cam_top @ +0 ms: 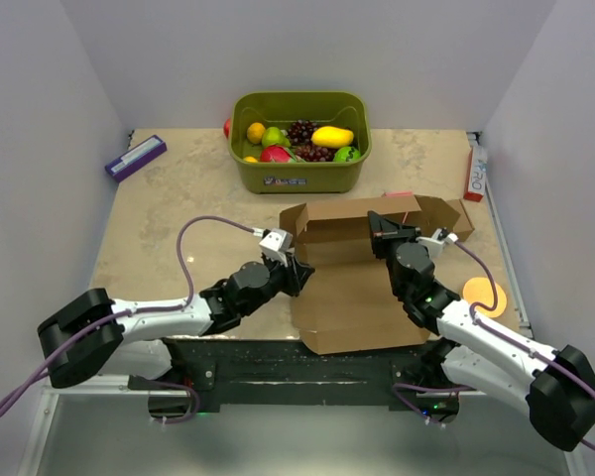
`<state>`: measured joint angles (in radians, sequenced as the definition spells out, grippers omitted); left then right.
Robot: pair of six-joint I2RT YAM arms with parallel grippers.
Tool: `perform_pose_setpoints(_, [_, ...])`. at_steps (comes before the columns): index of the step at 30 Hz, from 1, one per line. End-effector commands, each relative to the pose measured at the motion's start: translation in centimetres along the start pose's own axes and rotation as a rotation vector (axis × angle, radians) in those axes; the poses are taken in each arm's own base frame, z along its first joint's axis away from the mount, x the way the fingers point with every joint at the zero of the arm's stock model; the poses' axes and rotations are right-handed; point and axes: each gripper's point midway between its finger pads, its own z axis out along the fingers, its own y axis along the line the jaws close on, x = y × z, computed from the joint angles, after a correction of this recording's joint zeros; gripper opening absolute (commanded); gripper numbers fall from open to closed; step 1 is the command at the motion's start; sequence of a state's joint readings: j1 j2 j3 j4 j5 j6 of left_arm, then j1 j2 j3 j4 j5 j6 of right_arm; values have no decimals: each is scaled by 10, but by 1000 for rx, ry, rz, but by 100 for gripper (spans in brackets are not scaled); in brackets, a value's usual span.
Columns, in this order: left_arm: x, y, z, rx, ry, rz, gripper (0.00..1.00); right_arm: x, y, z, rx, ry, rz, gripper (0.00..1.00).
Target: Fold the paper box
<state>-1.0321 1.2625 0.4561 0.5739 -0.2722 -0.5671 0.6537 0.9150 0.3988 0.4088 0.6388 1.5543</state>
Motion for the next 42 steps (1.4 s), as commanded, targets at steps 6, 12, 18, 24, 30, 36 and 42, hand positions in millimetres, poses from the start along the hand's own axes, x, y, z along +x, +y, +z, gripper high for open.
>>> perform_pose_setpoints(6, [-18, 24, 26, -196, -8, 86, 24, -11, -4, 0, 3, -56, -12, 0])
perform_pose_setpoints(12, [-32, 62, 29, -293, -23, 88, 22, -13, -5, -2, 3, -58, -18, 0])
perform_pose_setpoints(18, [-30, 91, 25, -365, -17, 98, 21, -14, -10, -3, 18, -59, -27, 0])
perform_pose_setpoints(24, [-18, 99, 39, -382, 27, 114, 18, -10, -17, -1, 37, -43, -29, 0])
perform_pose_setpoints(30, [-11, 108, 52, -428, 56, 129, 14, -9, -18, -1, 39, -39, -40, 0])
perform_pose_setpoints(36, [-10, 98, 66, -370, 51, 134, 13, -9, -22, -2, 47, -38, -47, 0])
perform_pose_setpoints(42, [1, 90, 80, -319, 67, 118, 11, -10, -31, -4, 60, -37, -49, 0])
